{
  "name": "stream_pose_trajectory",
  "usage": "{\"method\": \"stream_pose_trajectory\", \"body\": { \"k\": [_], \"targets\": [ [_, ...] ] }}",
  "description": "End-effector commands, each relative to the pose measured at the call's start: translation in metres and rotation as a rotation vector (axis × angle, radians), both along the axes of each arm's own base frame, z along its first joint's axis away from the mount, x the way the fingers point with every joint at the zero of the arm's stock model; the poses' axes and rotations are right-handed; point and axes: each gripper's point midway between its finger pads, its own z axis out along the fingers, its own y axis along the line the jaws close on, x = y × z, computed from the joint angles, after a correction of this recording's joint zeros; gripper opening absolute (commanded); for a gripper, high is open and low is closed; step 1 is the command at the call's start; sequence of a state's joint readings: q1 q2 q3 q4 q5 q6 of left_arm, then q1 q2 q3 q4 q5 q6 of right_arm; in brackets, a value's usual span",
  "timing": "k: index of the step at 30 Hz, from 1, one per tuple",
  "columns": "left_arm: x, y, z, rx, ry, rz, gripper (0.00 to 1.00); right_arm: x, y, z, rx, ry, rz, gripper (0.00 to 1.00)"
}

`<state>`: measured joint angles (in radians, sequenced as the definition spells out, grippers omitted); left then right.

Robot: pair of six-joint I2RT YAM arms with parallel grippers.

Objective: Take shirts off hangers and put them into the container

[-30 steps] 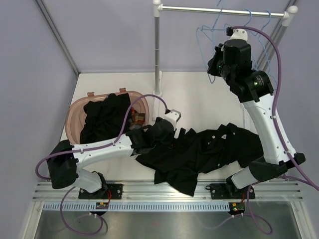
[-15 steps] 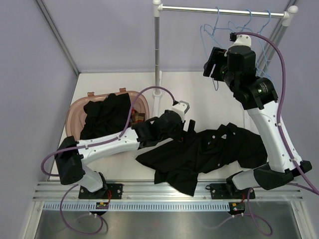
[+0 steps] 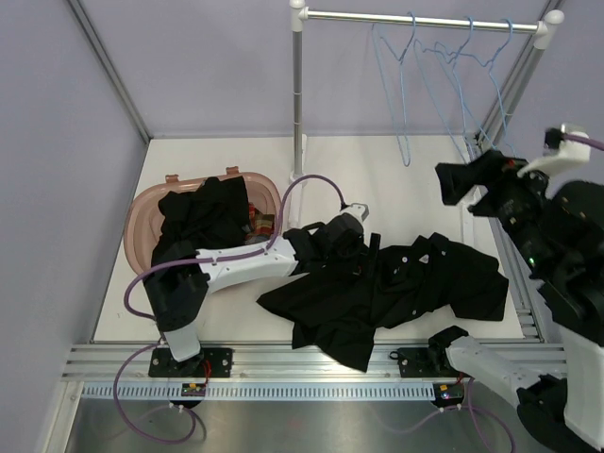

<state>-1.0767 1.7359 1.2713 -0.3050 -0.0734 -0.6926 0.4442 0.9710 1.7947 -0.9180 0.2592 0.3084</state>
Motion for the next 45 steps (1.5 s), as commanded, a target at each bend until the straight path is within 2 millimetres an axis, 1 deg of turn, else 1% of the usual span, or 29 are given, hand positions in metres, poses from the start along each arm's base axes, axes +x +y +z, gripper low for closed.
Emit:
{"method": "stream_pose_trajectory", "body": {
  "k": [1, 2, 3, 4, 7, 9, 10, 11, 13, 14, 17, 20, 21, 23, 24, 25, 27, 28, 30, 33, 34, 36, 37, 38, 40, 41, 43, 44, 45],
  "targets": [
    [0.0, -0.04, 0.02, -0.141, 0.05, -0.035, 0.99, -0.028, 0.004, -0.013, 0.004, 0.007, 0.092, 0.96],
    [-0.007, -0.048, 0.018, -0.167, 0.085, -0.082, 0.99, -0.033, 0.005, -0.013, 0.011, -0.004, 0.108, 0.97],
    [-0.01, -0.054, 0.006, -0.164, 0.108, -0.101, 0.99, -0.034, 0.005, -0.018, 0.01, 0.004, 0.109, 0.97],
    [-0.013, -0.062, 0.008, -0.191, 0.112, -0.124, 0.99, -0.042, 0.002, -0.016, 0.019, -0.011, 0.112, 0.97],
    [-0.028, -0.075, -0.009, -0.186, 0.158, -0.18, 0.99, -0.048, -0.002, -0.023, 0.009, -0.004, 0.111, 0.98],
    [-0.029, -0.075, -0.021, -0.136, 0.155, -0.172, 0.99, -0.052, -0.002, -0.027, 0.004, 0.001, 0.12, 0.98],
    [-0.032, -0.075, -0.037, -0.087, 0.164, -0.169, 0.99, -0.056, -0.002, -0.026, 0.009, -0.009, 0.128, 0.98],
    [-0.027, -0.068, -0.046, -0.016, 0.157, -0.131, 0.99, -0.057, -0.002, -0.026, 0.013, -0.015, 0.133, 0.98],
    [-0.027, -0.061, -0.063, 0.079, 0.149, -0.107, 0.99, -0.062, -0.002, -0.029, 0.022, -0.022, 0.144, 0.98],
    [-0.022, -0.051, -0.08, 0.173, 0.129, -0.067, 0.99, -0.063, -0.001, -0.028, 0.028, -0.03, 0.147, 0.98],
    [-0.018, -0.033, -0.104, 0.303, 0.112, -0.005, 0.99, -0.063, 0.002, -0.038, 0.032, -0.016, 0.162, 0.98],
    [-0.011, -0.02, -0.11, 0.339, 0.085, 0.054, 0.97, -0.063, 0.004, -0.047, 0.032, 0.0, 0.169, 0.98],
    [-0.012, -0.014, -0.115, 0.355, 0.086, 0.063, 0.87, -0.062, 0.005, -0.05, 0.033, 0.007, 0.172, 0.98],
    [-0.01, -0.01, -0.117, 0.366, 0.084, 0.075, 0.71, -0.066, 0.005, -0.05, 0.038, 0.0, 0.179, 0.98],
    [-0.01, -0.007, -0.121, 0.378, 0.09, 0.077, 0.57, -0.067, 0.004, -0.051, 0.04, -0.001, 0.178, 0.98],
    [-0.009, -0.004, -0.123, 0.388, 0.096, 0.085, 0.29, -0.069, 0.002, -0.049, 0.04, -0.011, 0.172, 0.98],
    [-0.005, 0.002, -0.126, 0.409, 0.097, 0.102, 0.08, -0.071, 0.0, -0.049, 0.036, -0.018, 0.171, 0.98],
    [-0.004, 0.007, -0.125, 0.431, 0.094, 0.114, 0.0, -0.072, -0.001, -0.049, 0.037, -0.021, 0.167, 0.98],
    [0.008, 0.019, -0.116, 0.468, 0.028, 0.163, 0.0, -0.073, -0.002, -0.051, 0.032, -0.019, 0.162, 0.98],
    [0.029, 0.04, -0.065, 0.476, -0.117, 0.237, 0.0, -0.072, -0.005, -0.054, 0.019, -0.012, 0.152, 0.98],
    [0.04, 0.05, -0.024, 0.446, -0.212, 0.281, 0.0, -0.072, -0.005, -0.055, 0.017, -0.011, 0.154, 0.98],
    [0.047, 0.071, 0.022, 0.438, -0.304, 0.33, 0.0, -0.073, -0.007, -0.054, 0.018, -0.016, 0.145, 0.98],
    [0.054, 0.089, 0.073, 0.401, -0.405, 0.378, 0.0, -0.074, -0.008, -0.053, 0.017, -0.019, 0.142, 0.98],
    [0.056, 0.103, 0.1, 0.39, -0.454, 0.405, 0.0, -0.075, -0.008, -0.053, 0.016, -0.019, 0.143, 0.98],
    [0.059, 0.13, 0.153, 0.382, -0.563, 0.428, 0.0, -0.077, -0.009, -0.051, 0.019, -0.026, 0.146, 0.98],
    [0.057, 0.155, 0.205, 0.31, -0.636, 0.506, 0.0, -0.078, -0.009, -0.05, 0.02, -0.029, 0.145, 0.98],
    [0.055, 0.189, 0.255, 0.324, -0.746, 0.539, 0.0, -0.081, -0.01, -0.048, 0.025, -0.037, 0.146, 0.98],
    [0.048, 0.212, 0.288, 0.266, -0.795, 0.563, 0.0, -0.081, -0.01, -0.047, 0.026, -0.04, 0.148, 0.98],
    [0.048, 0.219, 0.317, 0.194, -0.849, 0.6, 0.0, -0.083, -0.01, -0.046, 0.029, -0.044, 0.152, 0.98]
  ]
}}
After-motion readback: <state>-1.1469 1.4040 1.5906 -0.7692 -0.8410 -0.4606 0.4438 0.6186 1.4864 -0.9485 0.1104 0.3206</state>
